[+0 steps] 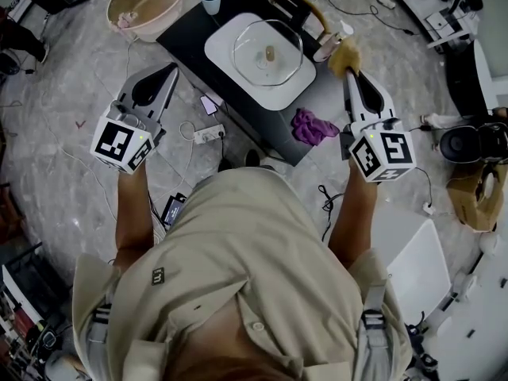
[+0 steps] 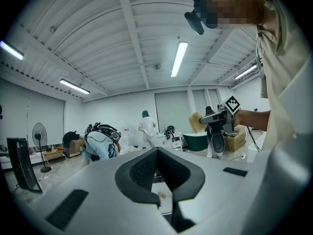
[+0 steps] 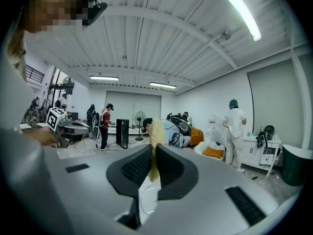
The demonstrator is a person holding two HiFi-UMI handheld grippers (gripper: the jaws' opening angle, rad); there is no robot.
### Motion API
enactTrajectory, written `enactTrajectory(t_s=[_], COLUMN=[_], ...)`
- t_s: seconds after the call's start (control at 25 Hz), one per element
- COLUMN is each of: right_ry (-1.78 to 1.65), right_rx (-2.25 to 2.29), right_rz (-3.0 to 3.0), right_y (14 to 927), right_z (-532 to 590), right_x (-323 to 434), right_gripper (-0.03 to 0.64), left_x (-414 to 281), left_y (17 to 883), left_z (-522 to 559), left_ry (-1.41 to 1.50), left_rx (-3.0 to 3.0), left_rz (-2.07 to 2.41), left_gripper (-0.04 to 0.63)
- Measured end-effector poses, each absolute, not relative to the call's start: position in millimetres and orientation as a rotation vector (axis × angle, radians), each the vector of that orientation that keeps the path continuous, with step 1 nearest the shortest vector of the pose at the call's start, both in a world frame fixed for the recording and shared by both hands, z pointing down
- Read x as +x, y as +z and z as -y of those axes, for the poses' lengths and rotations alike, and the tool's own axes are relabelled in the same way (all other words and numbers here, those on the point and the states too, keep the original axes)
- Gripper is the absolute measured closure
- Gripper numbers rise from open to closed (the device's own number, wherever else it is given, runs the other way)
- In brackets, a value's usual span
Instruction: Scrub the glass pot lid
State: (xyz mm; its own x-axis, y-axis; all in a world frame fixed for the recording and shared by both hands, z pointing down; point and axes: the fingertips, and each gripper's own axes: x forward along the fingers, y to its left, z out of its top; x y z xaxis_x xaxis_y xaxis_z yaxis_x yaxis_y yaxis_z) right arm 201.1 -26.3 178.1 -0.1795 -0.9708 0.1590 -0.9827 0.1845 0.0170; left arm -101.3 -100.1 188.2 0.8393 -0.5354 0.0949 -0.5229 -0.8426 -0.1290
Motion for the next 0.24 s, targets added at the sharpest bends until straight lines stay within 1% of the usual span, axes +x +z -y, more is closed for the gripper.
enactTrajectory(t_s=[0.24], right_ry=[0.138], right_rx=[1.917], right_rz=[2.317], right_y=[179.7], right_z=[25.2], right_x=[194.7], right_gripper=[0.583], left_x=[-105.3], left_y=[192.3], left_z=[98.3], left_ry=[-0.179], left_rx=[-2.923], left_rz=[-0.829], left_gripper=[0.589])
